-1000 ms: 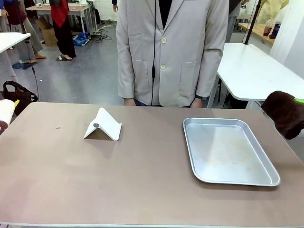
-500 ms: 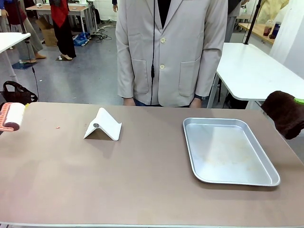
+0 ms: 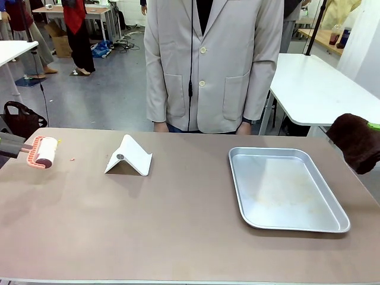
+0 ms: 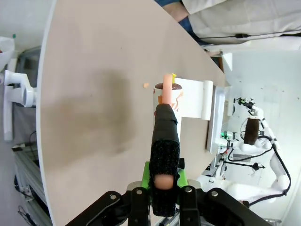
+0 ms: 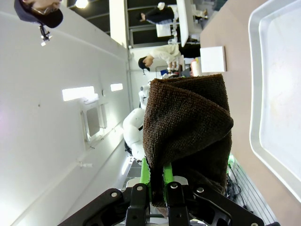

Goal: Clean the surface of the table.
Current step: Clean the area not pointed to by the person, then return the Lint Roller and towel to their original positions.

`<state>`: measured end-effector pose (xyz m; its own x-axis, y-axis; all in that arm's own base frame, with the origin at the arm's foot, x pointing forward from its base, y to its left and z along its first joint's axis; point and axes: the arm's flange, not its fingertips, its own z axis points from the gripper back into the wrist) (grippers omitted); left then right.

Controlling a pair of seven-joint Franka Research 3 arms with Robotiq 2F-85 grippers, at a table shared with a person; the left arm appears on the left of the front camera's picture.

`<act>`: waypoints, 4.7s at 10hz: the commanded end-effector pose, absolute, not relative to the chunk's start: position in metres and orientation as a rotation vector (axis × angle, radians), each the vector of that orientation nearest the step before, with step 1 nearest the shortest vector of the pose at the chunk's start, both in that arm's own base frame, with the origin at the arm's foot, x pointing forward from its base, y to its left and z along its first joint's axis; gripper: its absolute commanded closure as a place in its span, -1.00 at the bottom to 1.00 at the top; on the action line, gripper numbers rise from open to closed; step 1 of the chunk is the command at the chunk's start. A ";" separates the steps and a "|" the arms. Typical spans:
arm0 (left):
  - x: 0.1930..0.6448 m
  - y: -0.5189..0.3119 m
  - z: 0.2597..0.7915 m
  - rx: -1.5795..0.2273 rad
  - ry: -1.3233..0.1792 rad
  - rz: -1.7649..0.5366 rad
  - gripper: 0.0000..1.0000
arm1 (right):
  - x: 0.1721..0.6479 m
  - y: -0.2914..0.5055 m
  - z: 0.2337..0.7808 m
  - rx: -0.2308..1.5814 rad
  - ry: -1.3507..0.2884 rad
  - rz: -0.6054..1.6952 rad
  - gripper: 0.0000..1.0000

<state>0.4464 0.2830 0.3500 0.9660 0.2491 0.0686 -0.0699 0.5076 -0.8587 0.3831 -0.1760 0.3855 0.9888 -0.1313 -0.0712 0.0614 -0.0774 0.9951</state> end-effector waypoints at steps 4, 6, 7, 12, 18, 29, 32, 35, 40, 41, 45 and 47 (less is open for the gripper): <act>0.473 0.263 0.334 -0.934 -0.202 0.260 0.53 | 0.383 -0.177 0.393 1.657 -0.038 -0.168 0.76; 0.483 0.257 0.322 -0.896 -0.190 0.285 0.53 | 0.383 -0.177 0.393 1.657 -0.038 -0.168 0.76; 0.485 0.252 0.318 -0.889 -0.175 0.283 0.53 | 0.383 -0.177 0.393 1.657 -0.038 -0.168 0.76; 0.510 0.220 0.303 -0.875 -0.059 0.240 0.53 | 0.383 -0.177 0.393 1.657 -0.038 -0.168 0.76; 0.509 0.202 0.334 -0.968 -0.207 0.168 0.53 | 0.383 -0.177 0.393 1.657 -0.038 -0.168 0.76; 0.342 0.278 0.404 -1.219 -0.225 0.065 0.53 | 0.383 -0.177 0.393 1.657 -0.038 -0.168 0.76; 0.342 0.278 0.404 -1.219 -0.225 0.065 0.53 | 0.383 -0.177 0.393 1.657 -0.038 -0.168 0.76; 0.342 0.278 0.404 -1.219 -0.225 0.065 0.53 | 0.383 -0.177 0.393 1.657 -0.038 -0.168 0.76; 0.342 0.278 0.404 -1.219 -0.225 0.065 0.53 | 0.383 -0.177 0.393 1.657 -0.038 -0.168 0.76; 0.342 0.278 0.404 -1.219 -0.225 0.065 0.53 | 0.383 -0.177 0.393 1.657 -0.038 -0.168 0.76; 0.364 0.262 0.416 -1.189 -0.240 0.068 0.53 | 0.383 -0.136 0.415 1.586 -0.082 -0.135 0.76; 0.399 0.219 0.456 -1.145 -0.253 0.017 0.53 | 0.394 -0.058 0.444 1.460 -0.032 -0.081 0.76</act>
<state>0.3861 0.2401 0.4346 0.9735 0.1418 0.1794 0.1118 0.3891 -0.9144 0.3923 -0.1045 0.4234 0.9972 -0.0739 -0.0141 0.0175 0.0445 0.9989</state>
